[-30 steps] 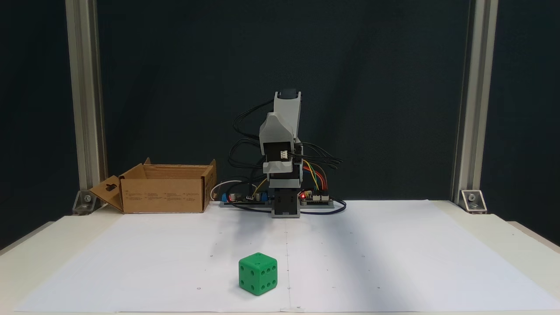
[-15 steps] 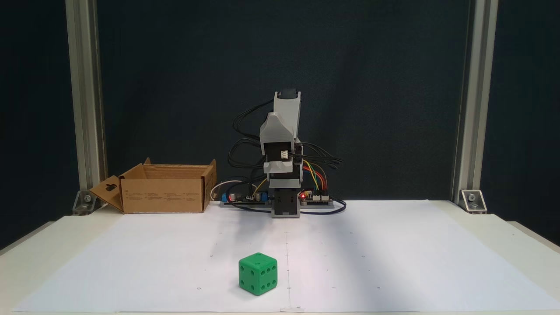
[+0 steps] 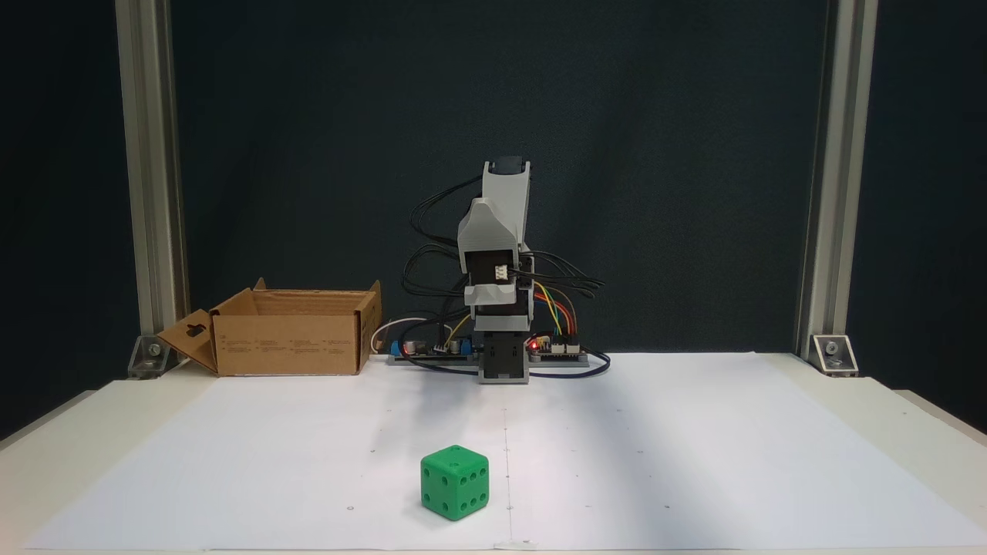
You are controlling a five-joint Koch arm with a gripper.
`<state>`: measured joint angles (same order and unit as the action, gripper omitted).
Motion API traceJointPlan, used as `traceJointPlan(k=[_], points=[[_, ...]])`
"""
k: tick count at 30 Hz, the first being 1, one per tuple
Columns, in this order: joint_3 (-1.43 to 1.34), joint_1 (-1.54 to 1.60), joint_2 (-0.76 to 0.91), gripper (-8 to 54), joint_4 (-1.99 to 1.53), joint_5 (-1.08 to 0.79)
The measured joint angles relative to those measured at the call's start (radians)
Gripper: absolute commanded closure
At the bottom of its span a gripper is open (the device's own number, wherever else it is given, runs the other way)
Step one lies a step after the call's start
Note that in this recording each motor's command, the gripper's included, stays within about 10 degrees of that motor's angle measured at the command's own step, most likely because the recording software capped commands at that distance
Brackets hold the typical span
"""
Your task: Grasp a green dice and put it in the bin.
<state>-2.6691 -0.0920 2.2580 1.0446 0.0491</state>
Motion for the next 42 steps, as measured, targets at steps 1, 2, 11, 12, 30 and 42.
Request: traceJointPlan(k=[1,2,11,12,30,42], points=[[0.0,0.002,0.0,0.8,0.0,0.0],[0.0,0.002,0.0,0.8,0.0,0.0],[0.0,0.021,0.0,2.4,0.0,0.0],[0.0,0.028,0.0,2.5,0.0,0.0],[0.436,-0.002,0.0,5.2,-0.824,-0.011],[0.94,0.008,-0.054,5.2,-1.483,0.138]])
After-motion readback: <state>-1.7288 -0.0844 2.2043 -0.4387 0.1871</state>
